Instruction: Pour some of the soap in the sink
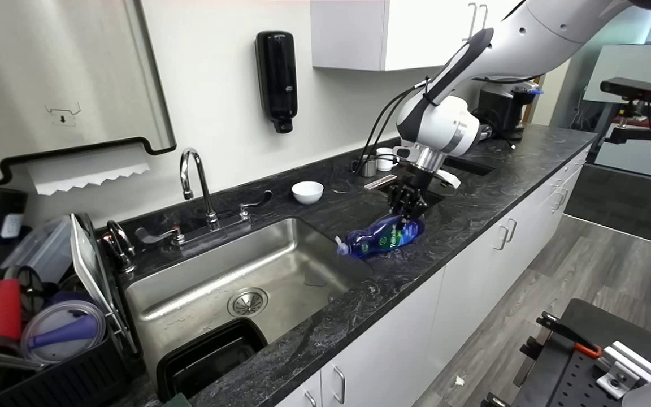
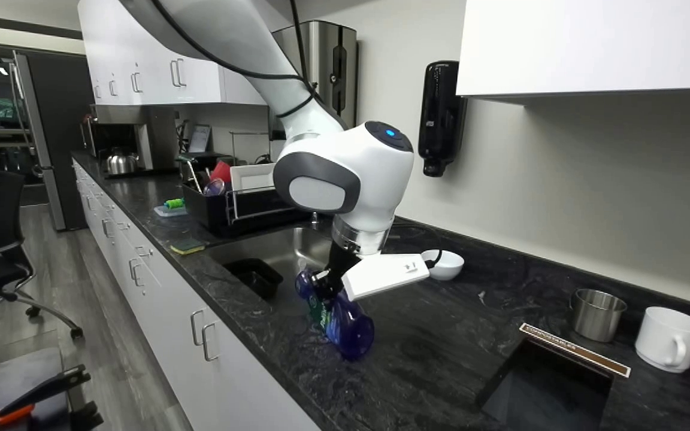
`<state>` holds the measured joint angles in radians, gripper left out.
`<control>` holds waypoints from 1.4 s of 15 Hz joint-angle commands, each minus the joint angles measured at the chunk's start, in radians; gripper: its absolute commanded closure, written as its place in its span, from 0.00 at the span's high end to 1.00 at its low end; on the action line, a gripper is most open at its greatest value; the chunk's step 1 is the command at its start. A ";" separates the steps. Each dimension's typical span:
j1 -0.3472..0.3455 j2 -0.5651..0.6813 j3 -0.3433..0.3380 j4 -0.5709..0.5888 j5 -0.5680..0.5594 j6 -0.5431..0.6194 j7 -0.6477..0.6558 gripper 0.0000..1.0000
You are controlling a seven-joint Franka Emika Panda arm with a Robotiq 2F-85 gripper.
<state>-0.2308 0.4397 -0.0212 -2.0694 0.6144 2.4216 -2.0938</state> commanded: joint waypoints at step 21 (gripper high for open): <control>-0.044 0.045 0.018 0.007 -0.092 0.039 -0.026 0.11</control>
<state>-0.2518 0.4407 -0.0186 -2.0634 0.5584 2.4224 -2.0944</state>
